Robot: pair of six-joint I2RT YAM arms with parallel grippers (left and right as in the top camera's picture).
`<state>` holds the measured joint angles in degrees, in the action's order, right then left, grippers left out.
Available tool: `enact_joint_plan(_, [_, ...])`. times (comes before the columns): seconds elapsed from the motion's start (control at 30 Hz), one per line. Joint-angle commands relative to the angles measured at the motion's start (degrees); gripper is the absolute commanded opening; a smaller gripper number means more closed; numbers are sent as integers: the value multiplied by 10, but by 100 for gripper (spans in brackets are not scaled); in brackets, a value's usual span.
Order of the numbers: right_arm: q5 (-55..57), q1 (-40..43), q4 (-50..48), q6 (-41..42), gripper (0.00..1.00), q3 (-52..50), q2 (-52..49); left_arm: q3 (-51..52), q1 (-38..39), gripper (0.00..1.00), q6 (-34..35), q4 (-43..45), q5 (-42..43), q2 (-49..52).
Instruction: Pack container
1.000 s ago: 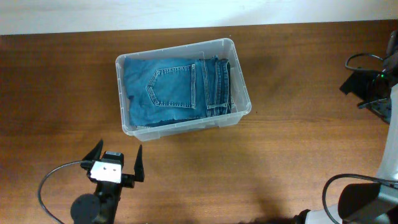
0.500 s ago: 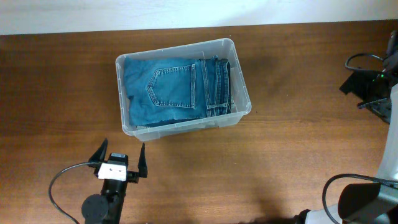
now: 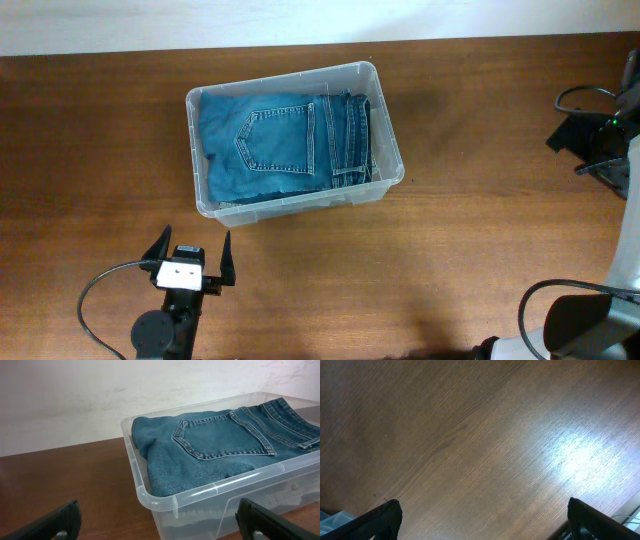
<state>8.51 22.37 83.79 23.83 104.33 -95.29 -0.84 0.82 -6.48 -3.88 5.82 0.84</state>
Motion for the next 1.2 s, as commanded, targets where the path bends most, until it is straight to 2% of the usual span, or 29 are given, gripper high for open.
enact_joint_plan(0.0, [1, 2, 0, 5, 98, 0, 7, 4, -3, 99, -9, -1, 4, -5])
enact_joint_plan(0.7, [1, -3, 0, 5, 98, 0, 13, 3, -3, 100, -9, -1, 4, -5])
enact_joint_plan(0.8, [1, -10, 0, 5, 99, 0, 56, 3, -3, 99, -9, -1, 4, -5])
enact_joint_plan(1.17, [1, -89, 0, 5, 99, -8, 318, 3, -3, 99, -9, -1, 4, -5])
